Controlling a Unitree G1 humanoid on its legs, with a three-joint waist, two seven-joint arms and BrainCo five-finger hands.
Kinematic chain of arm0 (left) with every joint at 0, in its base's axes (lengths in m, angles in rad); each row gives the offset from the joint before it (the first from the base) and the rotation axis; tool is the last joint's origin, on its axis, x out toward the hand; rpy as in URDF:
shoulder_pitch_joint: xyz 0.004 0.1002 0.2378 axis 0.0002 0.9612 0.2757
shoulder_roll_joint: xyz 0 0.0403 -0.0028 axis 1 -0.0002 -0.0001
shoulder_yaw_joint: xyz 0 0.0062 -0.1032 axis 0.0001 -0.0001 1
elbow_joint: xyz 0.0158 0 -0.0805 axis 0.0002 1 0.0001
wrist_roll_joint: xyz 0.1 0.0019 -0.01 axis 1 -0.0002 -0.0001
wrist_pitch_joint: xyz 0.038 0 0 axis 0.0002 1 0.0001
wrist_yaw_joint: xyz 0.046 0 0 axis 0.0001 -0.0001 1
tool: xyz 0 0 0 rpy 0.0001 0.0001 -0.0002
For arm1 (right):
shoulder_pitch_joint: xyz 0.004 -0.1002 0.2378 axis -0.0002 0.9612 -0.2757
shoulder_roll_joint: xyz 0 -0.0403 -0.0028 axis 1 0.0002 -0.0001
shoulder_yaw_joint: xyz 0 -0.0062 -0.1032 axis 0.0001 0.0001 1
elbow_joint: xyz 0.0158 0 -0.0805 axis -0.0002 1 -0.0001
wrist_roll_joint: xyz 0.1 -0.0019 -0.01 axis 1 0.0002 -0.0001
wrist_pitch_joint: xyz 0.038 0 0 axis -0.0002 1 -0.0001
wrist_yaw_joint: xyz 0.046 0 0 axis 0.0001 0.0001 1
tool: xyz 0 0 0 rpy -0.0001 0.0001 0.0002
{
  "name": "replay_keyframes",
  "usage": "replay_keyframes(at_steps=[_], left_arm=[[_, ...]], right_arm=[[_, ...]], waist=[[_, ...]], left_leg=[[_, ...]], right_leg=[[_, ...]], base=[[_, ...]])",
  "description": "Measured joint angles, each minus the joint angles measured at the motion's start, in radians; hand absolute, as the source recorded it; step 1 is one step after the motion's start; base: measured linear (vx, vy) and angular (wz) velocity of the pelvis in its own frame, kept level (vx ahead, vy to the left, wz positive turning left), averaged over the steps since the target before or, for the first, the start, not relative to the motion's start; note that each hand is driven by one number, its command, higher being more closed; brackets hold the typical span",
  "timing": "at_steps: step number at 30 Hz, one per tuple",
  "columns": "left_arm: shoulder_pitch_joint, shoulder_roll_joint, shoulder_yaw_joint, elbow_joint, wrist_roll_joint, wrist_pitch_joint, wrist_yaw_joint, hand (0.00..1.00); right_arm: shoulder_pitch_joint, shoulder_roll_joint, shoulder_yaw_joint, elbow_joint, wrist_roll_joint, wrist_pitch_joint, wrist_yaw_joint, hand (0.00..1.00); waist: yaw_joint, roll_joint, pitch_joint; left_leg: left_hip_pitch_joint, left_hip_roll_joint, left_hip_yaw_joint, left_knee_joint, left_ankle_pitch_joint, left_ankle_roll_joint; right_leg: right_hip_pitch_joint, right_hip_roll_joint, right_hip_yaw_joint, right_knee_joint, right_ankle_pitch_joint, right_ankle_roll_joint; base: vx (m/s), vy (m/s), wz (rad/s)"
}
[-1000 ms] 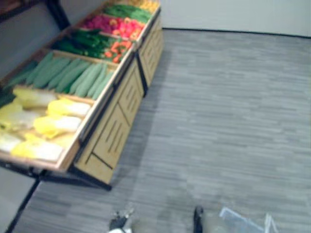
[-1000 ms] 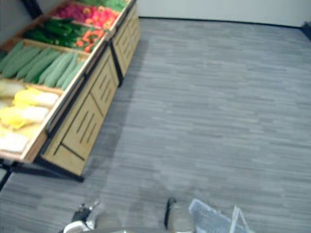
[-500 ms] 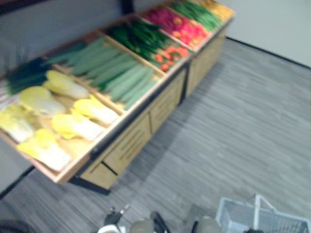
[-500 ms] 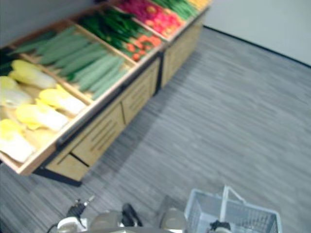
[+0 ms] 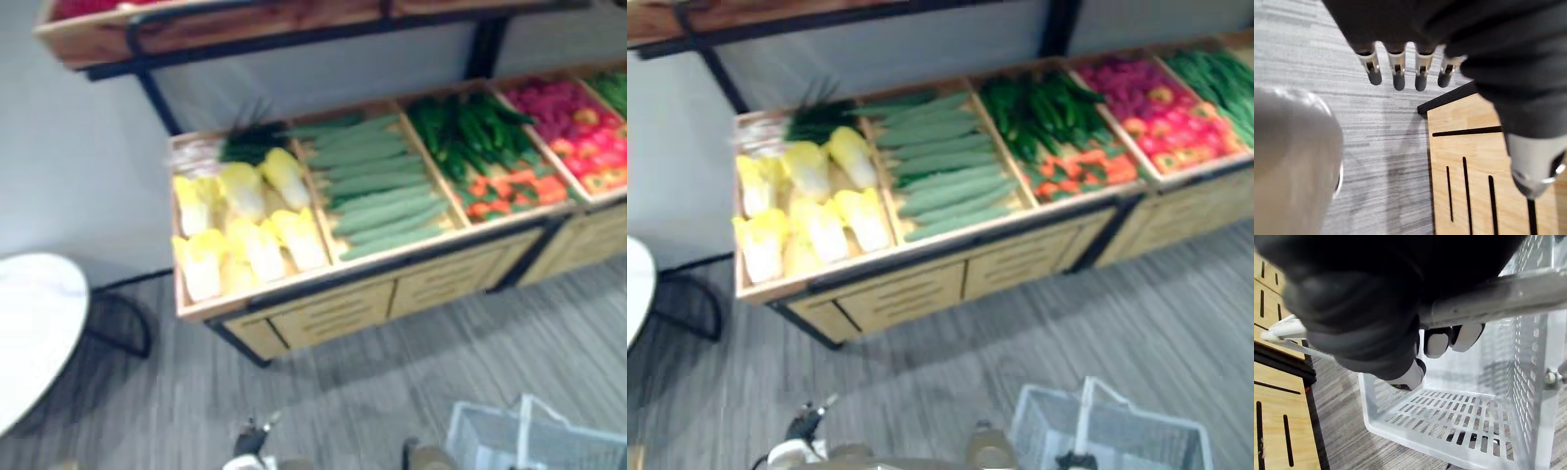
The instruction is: Pick vegetable in the basket
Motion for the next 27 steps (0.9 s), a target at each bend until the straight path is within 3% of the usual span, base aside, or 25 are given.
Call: replay_keyframes(at_steps=[1,2,5,9,14,15,16,18,19,21,22,23,24,25,27], left_arm=[[-0.002,-0.003,-0.001,-0.001,0.000,0.000,0.000,0.00],[-0.005,-0.008,-0.004,-0.001,0.000,0.003,0.002,0.00],[-0.013,-0.003,-0.007,0.002,0.000,0.003,0.011,0.00],[-0.013,0.009,-0.014,0.004,-0.001,0.003,0.016,0.00],[-0.006,0.031,-0.015,0.005,-0.003,0.003,0.024,0.00],[-0.003,0.033,-0.016,0.005,-0.003,0.003,0.026,0.00],[0.004,0.040,-0.032,0.013,-0.006,0.004,0.029,0.00],[0.004,0.062,-0.054,0.024,-0.013,0.005,0.030,0.00],[0.001,0.082,-0.066,0.033,-0.011,0.006,0.032,0.00],[-0.009,0.103,-0.089,0.034,-0.010,0.008,0.042,0.00],[-0.010,0.111,-0.091,0.033,-0.010,0.007,0.045,0.00],[-0.011,0.117,-0.091,0.035,-0.010,0.011,0.047,0.00],[-0.012,0.116,-0.092,0.035,-0.010,0.015,0.047,0.00],[-0.022,0.108,-0.093,0.045,-0.006,0.020,0.047,0.00],[-0.016,0.067,-0.090,0.044,0.000,0.017,0.041,0.00]], right_arm=[[-0.001,0.002,-0.001,0.000,0.000,0.002,0.000,1.00],[-0.015,-0.001,-0.005,0.000,-0.001,0.003,0.000,1.00],[-0.029,-0.006,-0.008,0.003,-0.003,0.002,0.001,1.00],[-0.032,-0.001,-0.007,0.038,-0.010,0.007,0.000,1.00],[-0.028,0.003,-0.006,0.042,-0.012,0.013,0.001,1.00],[-0.028,0.005,-0.006,0.042,-0.012,0.013,0.001,1.00],[-0.029,0.009,-0.006,0.039,-0.012,0.012,0.003,1.00],[-0.012,0.017,-0.005,0.038,-0.011,0.014,0.004,1.00],[-0.006,0.024,0.007,0.035,-0.012,0.015,0.009,1.00],[0.007,0.054,0.036,0.031,-0.009,0.011,0.012,1.00],[0.014,0.066,0.036,0.031,-0.009,0.012,0.013,1.00],[0.030,0.085,0.045,0.034,-0.007,0.014,0.016,1.00],[0.039,0.090,0.046,0.034,-0.006,0.013,0.015,1.00],[0.045,0.084,0.041,0.037,-0.006,0.018,0.019,1.00],[0.050,0.065,0.033,0.037,0.000,0.020,0.020,1.00]], waist=[[0.002,0.000,0.000],[0.003,0.002,-0.002],[0.002,0.012,-0.012],[0.020,-0.016,-0.015],[0.026,-0.023,-0.021],[0.026,-0.024,-0.020],[0.026,-0.051,-0.005],[0.024,-0.063,-0.007],[0.019,-0.086,-0.004],[-0.010,-0.081,-0.004],[-0.011,-0.089,-0.004],[-0.006,-0.101,-0.007],[-0.007,-0.106,-0.010],[-0.018,-0.097,-0.008],[-0.025,-0.071,-0.020]], left_leg=[[0.001,0.000,0.049,-0.007,0.004,-0.001],[0.003,-0.041,0.091,-0.077,0.029,0.005],[0.015,-0.098,0.026,-0.208,0.081,0.002],[0.019,-0.128,-0.022,-0.224,0.106,-0.001],[0.026,-0.139,-0.023,-0.237,0.108,0.001],[0.035,-0.142,-0.023,-0.249,0.108,0.001],[0.081,-0.170,-0.052,-0.277,0.078,0.003],[0.112,-0.195,-0.094,-0.290,0.012,-0.016],[0.123,-0.205,-0.115,-0.290,0.006,-0.017],[0.124,-0.192,-0.154,-0.292,0.009,-0.013],[0.124,-0.185,-0.160,-0.292,0.009,-0.013],[0.119,-0.173,-0.178,-0.292,0.012,-0.015],[0.113,-0.172,-0.188,-0.292,0.014,-0.018],[0.105,-0.182,-0.219,-0.301,0.021,-0.029],[0.109,-0.174,-0.213,-0.333,0.052,-0.031]], right_leg=[[0.010,0.001,-0.011,-0.010,0.000,-0.001],[0.011,0.001,-0.021,-0.021,0.000,-0.001],[0.006,0.001,-0.040,-0.059,0.020,0.004],[0.062,-0.009,-0.044,-0.157,0.063,0.013],[0.072,-0.010,-0.040,-0.189,0.088,0.013],[0.063,-0.013,-0.035,-0.165,0.075,0.012],[0.013,-0.048,-0.009,-0.011,-0.017,0.024],[-0.020,-0.079,0.002,0.148,-0.085,0.041],[-0.074,-0.093,0.043,0.283,-0.083,0.039],[-0.149,-0.075,0.100,0.419,-0.058,0.033],[-0.157,-0.058,0.113,0.411,-0.070,0.021],[-0.150,-0.009,0.147,0.293,-0.078,0.007],[-0.136,0.009,0.170,0.213,-0.069,0.009],[-0.108,0.021,0.176,0.127,-0.035,-0.003],[-0.103,0.033,0.162,0.093,-0.033,-0.006]], base=[[0.12,-0.165,0.62],[0.08,-0.074,0.29],[0.10,-0.023,0.25],[0.07,0.021,0.11],[0.00,0.013,-0.02],[-0.04,0.050,-0.17],[-0.03,0.062,-0.17],[-0.05,0.041,-0.04],[-0.06,0.016,0.14],[-0.02,0.005,0.43],[0.04,-0.051,0.50],[0.05,-0.075,0.35],[0.09,-0.123,0.58],[0.14,-0.092,0.56],[0.20,-0.054,0.26]])
